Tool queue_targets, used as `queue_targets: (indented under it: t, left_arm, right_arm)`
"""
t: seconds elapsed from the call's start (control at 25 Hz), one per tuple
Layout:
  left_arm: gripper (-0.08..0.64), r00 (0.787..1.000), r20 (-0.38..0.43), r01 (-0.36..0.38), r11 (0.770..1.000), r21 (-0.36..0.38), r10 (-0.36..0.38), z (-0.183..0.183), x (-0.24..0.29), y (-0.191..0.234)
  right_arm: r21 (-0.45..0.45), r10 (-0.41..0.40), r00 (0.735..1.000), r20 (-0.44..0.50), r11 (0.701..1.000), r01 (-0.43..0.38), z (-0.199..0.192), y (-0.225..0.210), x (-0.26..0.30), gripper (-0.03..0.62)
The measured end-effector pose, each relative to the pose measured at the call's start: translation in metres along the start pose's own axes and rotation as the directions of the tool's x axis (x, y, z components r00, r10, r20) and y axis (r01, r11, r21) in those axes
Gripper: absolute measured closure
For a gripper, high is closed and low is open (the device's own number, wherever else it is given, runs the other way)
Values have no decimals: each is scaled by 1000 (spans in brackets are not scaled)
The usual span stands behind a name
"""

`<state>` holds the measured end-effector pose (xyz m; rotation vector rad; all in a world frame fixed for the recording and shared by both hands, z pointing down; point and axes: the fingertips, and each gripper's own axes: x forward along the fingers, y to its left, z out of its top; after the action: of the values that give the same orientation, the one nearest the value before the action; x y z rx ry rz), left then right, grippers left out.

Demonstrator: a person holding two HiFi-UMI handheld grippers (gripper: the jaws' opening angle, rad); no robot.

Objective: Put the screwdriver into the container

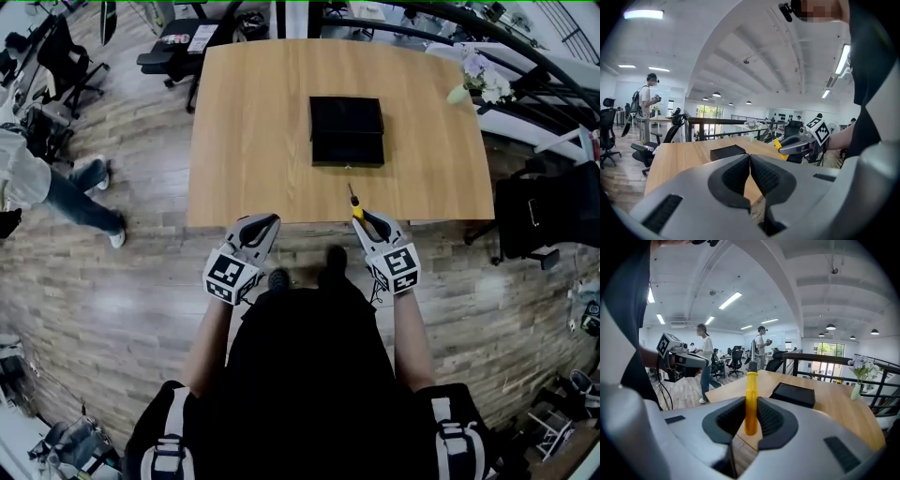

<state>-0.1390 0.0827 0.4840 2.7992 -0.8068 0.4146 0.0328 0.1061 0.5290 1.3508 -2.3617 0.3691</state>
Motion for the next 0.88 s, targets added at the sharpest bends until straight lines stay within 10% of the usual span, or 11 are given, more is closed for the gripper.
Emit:
queue_targets:
  t: [0.88]
  left_arm:
    - [532,985,-1,-175,984,-17,175,25,81,-48]
  right_arm:
    - [-76,134,991,19,988,-132,-12,-105,-8,505]
